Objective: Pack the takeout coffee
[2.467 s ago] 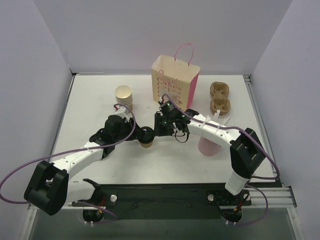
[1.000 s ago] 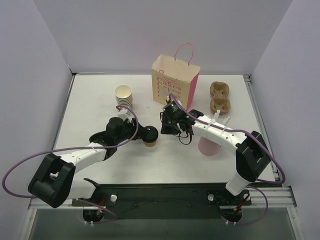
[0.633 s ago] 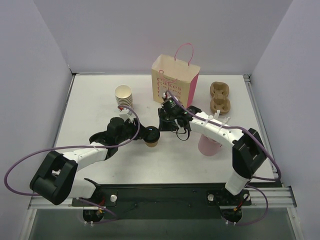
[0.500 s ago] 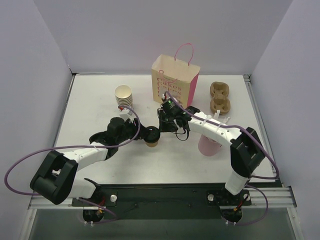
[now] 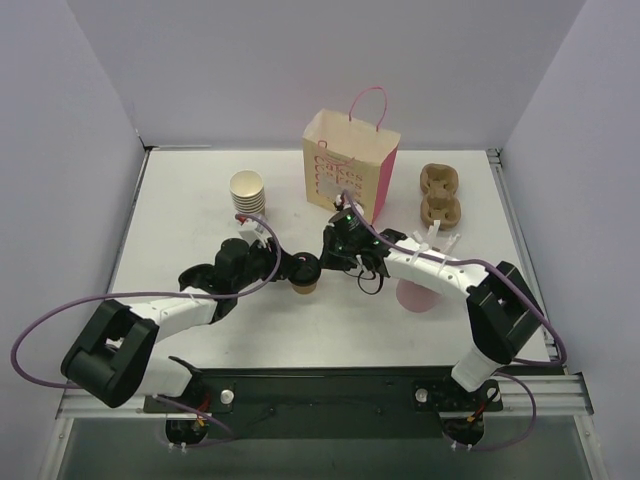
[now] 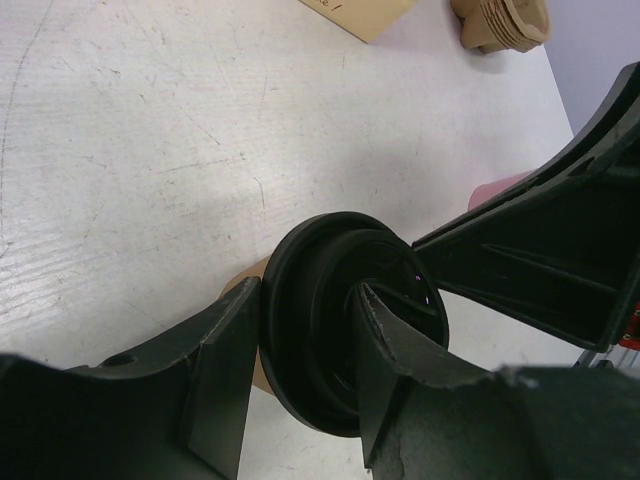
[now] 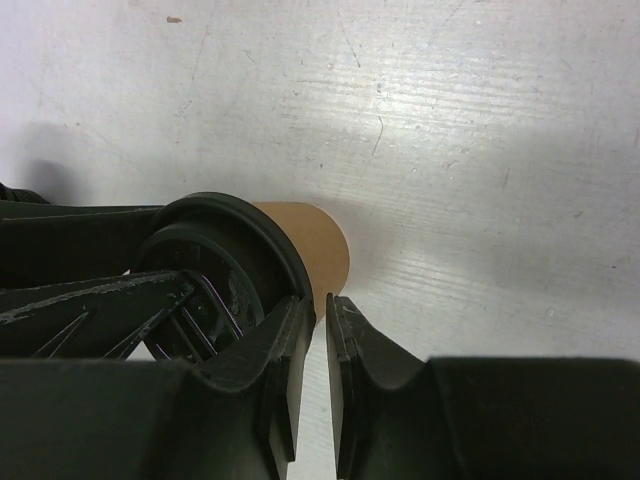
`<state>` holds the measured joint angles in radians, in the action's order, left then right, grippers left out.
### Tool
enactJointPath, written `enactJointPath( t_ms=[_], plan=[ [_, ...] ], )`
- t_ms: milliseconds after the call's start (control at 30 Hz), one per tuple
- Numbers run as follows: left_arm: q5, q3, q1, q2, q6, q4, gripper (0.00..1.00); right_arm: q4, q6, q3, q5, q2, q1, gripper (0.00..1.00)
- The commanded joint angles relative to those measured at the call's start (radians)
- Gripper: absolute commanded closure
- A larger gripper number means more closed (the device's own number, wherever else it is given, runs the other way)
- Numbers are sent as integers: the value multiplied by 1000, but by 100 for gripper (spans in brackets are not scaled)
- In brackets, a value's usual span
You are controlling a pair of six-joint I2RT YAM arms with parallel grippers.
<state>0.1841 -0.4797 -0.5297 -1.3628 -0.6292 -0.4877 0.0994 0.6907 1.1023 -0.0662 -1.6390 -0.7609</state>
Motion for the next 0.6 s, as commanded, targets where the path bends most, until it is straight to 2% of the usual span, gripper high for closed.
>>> enactJointPath(
  t_ms=[0, 167, 300, 433, 567],
  plan=[
    [-43, 87, -39, -88, 13, 230, 53, 65, 62, -116, 31, -50, -46, 85],
    [-75, 107, -62, -58, -18, 244, 53, 65, 105, -179, 135, -55, -66, 85],
    [-45, 113, -62, -30, -35, 242, 51, 68, 87, -179, 135, -22, -63, 82],
    [-18, 53, -62, 30, -37, 323, 44, 134, 35, -46, 109, 36, -51, 76],
    [-18, -121, -61, 77, 5, 455, 39, 220, -40, 72, 106, 71, -44, 69]
  ],
)
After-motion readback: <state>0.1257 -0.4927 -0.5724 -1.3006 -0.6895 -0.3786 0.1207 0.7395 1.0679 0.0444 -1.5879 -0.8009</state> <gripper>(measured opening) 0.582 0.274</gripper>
